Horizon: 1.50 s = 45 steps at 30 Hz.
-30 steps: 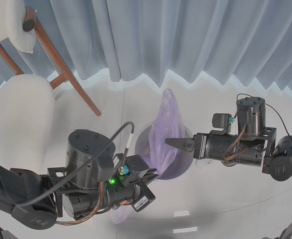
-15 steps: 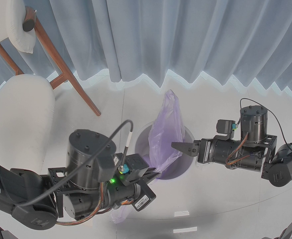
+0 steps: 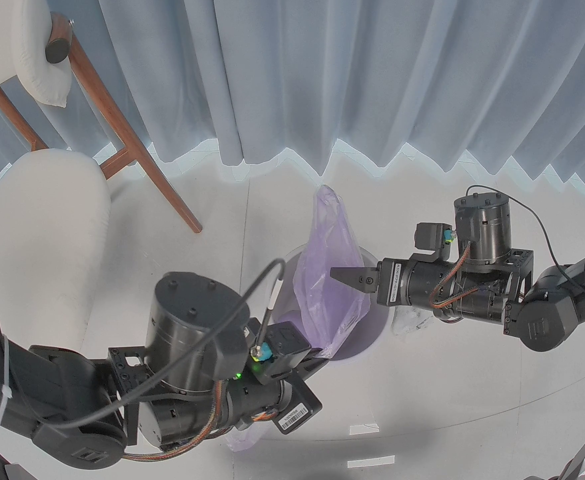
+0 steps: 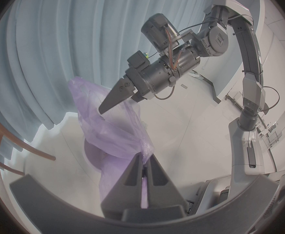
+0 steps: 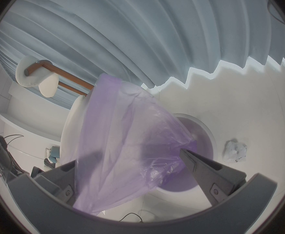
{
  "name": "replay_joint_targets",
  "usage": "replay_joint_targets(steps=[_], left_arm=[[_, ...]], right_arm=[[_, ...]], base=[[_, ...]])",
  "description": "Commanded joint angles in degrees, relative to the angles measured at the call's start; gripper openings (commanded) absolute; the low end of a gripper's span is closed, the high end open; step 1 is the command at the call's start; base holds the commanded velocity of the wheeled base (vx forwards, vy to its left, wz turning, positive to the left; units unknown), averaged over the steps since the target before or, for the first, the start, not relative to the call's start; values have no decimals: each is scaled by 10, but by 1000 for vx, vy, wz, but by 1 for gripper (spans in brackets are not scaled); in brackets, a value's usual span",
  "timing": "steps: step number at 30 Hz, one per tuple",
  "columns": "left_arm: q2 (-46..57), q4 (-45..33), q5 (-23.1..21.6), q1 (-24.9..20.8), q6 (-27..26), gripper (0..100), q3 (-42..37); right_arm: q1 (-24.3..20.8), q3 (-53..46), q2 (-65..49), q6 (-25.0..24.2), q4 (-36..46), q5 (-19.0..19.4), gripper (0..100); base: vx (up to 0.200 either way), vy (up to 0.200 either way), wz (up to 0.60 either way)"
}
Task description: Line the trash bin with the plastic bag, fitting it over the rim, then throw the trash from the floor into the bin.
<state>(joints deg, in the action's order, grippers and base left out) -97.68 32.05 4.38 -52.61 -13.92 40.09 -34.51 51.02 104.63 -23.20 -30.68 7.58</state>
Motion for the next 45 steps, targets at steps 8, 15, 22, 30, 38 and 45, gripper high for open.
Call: replay_joint_targets(steps=[8, 15, 22, 30, 38, 45], left_arm=[[-11, -1, -1, -6, 35, 0, 1], [-12, -1, -3, -11, 75, 0, 3], [-1, -2, 2, -8, 79, 100, 5], [26, -5, 3, 23, 109, 100, -3], [35, -8, 1, 74, 111, 100, -34], [21, -8, -4, 45, 106, 100, -56]], right_arm=[[-8, 13, 5, 7, -6, -1, 0], [-12, 0, 5, 22, -7, -1, 0], [2, -15, -7, 32, -23, -1, 0], [3, -41, -25, 32, -30, 0, 0], [7, -58, -31, 54, -30, 2, 0], [8, -57, -32, 53, -31, 2, 0]], base=[[0, 0, 0], [0, 0, 0], [0, 0, 0], [0, 0, 0], [0, 0, 0], [0, 0, 0]])
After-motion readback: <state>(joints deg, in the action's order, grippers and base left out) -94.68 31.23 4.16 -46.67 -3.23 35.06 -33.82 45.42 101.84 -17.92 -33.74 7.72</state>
